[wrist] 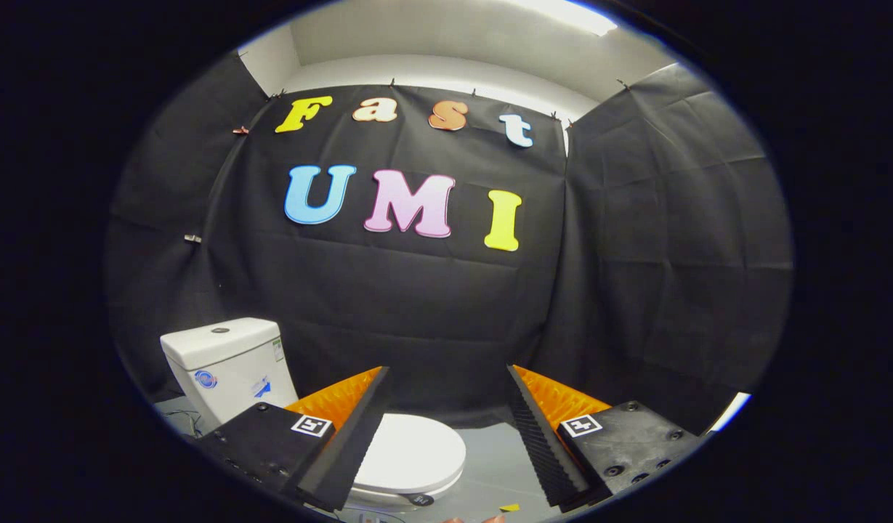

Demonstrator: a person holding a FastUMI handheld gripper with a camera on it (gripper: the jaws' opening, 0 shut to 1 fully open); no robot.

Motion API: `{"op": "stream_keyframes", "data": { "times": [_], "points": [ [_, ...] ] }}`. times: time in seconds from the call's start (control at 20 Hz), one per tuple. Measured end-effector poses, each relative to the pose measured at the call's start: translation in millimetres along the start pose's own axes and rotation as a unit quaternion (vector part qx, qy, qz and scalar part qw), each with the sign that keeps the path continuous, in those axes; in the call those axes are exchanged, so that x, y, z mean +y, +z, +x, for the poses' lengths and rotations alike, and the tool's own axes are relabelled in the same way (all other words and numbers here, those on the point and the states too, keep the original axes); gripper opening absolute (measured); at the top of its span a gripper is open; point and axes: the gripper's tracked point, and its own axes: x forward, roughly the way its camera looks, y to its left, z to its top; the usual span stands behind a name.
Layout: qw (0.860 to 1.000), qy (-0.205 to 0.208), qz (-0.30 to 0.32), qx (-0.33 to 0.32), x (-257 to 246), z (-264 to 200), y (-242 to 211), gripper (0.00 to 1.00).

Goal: Open the toilet lid.

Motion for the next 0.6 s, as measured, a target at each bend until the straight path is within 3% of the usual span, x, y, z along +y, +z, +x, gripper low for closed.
{"op": "stream_keyframes", "data": {
  "times": [0.3, 0.6],
  "points": [
    [0.995, 0.036, 0.042, 0.082, 7, 5, -102, 0.99],
    [0.964, 0.079, 0.139, 0.213, 16, 1, -213, 1.00]
  ]
}}
